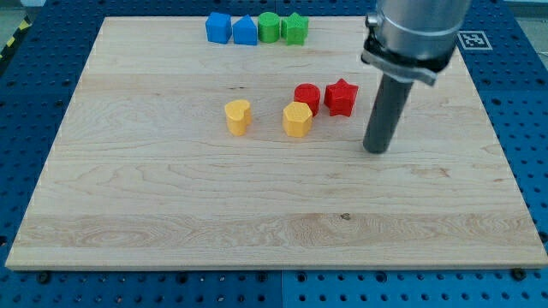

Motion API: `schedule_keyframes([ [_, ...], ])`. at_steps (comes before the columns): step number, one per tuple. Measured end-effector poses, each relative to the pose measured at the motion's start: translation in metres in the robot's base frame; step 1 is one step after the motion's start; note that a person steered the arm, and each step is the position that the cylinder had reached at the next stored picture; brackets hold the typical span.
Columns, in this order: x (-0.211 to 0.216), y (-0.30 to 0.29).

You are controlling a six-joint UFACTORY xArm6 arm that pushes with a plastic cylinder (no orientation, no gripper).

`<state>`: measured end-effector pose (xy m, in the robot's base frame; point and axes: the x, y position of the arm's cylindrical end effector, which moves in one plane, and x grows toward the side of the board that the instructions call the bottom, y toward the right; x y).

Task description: Place your arm at the bottom left side of heart

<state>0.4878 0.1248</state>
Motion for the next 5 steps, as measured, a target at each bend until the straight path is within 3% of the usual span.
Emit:
schedule_keyframes([
  [3,0.006,-0.234],
  [4,-0.033,-0.254],
  [5,-0.042,-0.254],
])
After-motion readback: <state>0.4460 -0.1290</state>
